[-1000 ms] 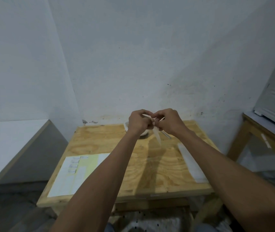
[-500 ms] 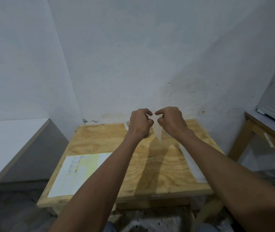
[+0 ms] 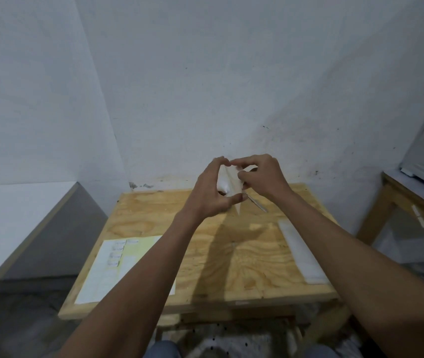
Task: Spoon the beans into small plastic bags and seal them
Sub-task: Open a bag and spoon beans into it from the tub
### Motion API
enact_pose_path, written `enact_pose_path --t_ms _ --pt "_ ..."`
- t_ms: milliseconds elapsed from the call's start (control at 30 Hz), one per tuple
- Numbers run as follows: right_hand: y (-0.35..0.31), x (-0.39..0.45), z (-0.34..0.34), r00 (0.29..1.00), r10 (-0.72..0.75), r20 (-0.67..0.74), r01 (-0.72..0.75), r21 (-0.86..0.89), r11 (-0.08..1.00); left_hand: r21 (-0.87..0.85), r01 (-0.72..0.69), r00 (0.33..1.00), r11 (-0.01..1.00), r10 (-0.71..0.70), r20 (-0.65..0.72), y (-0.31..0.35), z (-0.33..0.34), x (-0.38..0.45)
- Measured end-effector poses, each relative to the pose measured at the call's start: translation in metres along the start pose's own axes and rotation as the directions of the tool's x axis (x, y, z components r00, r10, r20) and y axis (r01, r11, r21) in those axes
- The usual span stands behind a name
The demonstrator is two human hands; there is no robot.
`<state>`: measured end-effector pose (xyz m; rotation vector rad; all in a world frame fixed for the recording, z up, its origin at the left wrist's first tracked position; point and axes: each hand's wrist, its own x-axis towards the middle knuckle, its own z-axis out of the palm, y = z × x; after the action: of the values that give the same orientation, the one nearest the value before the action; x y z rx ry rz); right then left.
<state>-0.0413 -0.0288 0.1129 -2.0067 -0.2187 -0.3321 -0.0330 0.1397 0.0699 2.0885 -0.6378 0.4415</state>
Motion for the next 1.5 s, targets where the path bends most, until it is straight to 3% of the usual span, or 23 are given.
enact_pose_path --t_ms 167,333,600,667,733,800,867,967,1200,1500 --pt "-0.008 0.013 0.000 0.998 -0.060 -0.019 0.060 -0.012 0.998 0.021 -0.062 0.981 0.998 0.065 -0.184 -0.007 0.002 0.004" --pt "-0.010 0.020 0.003 0.998 -0.064 0.027 0.063 0.028 0.998 -0.057 -0.026 0.982 0.998 0.014 -0.189 -0.009 0.000 0.005" --pt "0.001 0.020 0.013 0.981 0.131 0.144 -0.171 0.316 0.933 0.000 0.037 0.983 0.999 -0.037 -0.181 -0.026 -0.012 0.002" --pt "0.010 0.024 0.017 0.968 0.223 0.117 -0.251 0.375 0.892 0.019 0.053 0.983 0.998 -0.049 -0.176 -0.035 -0.014 0.002" --pt "0.033 0.030 0.020 0.944 0.328 -0.023 -0.310 0.265 0.913 0.047 0.075 0.982 0.996 -0.065 -0.178 -0.044 -0.016 0.000" --pt "0.068 0.037 0.021 0.922 0.354 -0.155 -0.362 -0.021 0.932 0.065 0.097 0.979 0.993 -0.084 -0.183 -0.054 -0.017 -0.004" --pt "0.100 0.040 0.024 0.911 0.359 -0.202 -0.403 -0.256 0.879 0.079 0.103 0.979 0.992 -0.087 -0.183 -0.063 -0.016 -0.007" --pt "0.130 0.038 0.033 0.901 0.382 -0.207 -0.434 -0.435 0.789 0.110 0.098 0.981 0.989 -0.077 -0.177 -0.077 -0.013 -0.012" --pt "0.162 0.046 0.059 0.856 0.409 -0.316 -0.511 -0.634 0.580 0.176 0.071 0.983 0.982 -0.039 -0.177 -0.099 -0.004 -0.017" --pt "0.161 0.056 0.064 0.815 0.481 -0.323 -0.570 -0.593 0.569 0.160 0.101 0.982 0.982 -0.073 -0.173 -0.109 0.003 -0.014"
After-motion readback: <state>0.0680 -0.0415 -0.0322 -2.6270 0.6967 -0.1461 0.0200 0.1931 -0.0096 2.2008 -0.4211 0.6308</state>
